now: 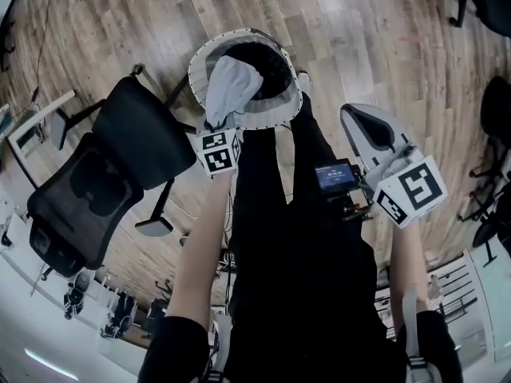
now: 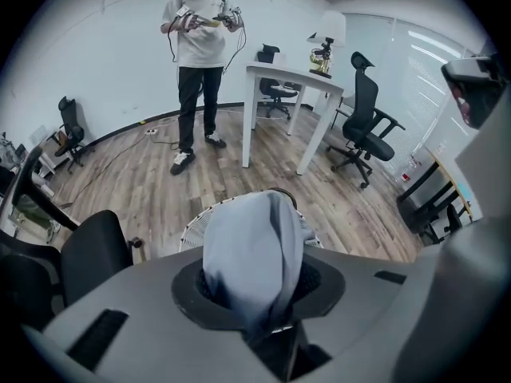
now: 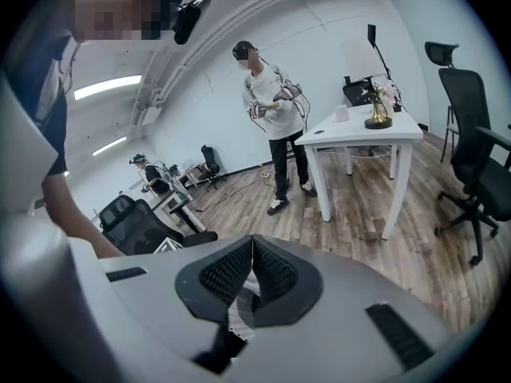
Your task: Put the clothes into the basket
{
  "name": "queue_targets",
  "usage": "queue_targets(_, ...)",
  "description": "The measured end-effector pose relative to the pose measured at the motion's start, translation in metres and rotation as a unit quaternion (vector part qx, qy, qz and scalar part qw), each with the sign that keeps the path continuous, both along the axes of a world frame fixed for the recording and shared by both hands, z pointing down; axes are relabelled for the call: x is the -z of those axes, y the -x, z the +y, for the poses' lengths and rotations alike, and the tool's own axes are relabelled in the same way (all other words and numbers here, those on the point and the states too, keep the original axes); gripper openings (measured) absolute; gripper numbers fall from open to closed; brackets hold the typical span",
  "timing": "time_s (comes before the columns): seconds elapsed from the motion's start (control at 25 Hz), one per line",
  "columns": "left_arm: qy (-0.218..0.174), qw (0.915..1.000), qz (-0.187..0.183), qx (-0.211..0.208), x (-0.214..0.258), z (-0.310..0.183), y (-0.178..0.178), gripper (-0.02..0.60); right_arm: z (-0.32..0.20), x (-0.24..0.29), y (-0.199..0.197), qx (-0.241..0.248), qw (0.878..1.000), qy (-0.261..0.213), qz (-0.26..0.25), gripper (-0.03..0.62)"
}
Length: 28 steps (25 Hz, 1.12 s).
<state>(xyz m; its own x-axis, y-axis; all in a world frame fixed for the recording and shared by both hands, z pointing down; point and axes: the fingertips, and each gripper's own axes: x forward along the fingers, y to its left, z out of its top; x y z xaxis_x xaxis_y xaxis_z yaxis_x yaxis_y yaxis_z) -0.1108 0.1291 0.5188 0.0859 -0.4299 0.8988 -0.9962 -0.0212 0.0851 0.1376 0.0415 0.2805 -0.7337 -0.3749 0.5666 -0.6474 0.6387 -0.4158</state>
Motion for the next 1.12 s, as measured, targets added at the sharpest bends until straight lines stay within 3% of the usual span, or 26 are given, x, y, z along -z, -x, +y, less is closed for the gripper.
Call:
queue_targets(0.4,0.017,0.9979,0.018,0.059,-0.103,-0.036,0.004,0.117,-0.006,-0.102,-0.009,-0.052,0.997,0.047,0.018,0.017)
queue_targets(0.84,0.058,0.9978,0.009,0.031,-0.216,-0.066,0.006,0.117,0.003,-0.157,0.023,-0.029,0.995,0.095,0.004,0.015)
queue_targets(1.12,0.061,0.9967,0.001,0.054,-0.261,-0.085,0.015,0.117,0.000,-0.184,0.015,-0.044,0.992,0.117,0.005,0.017)
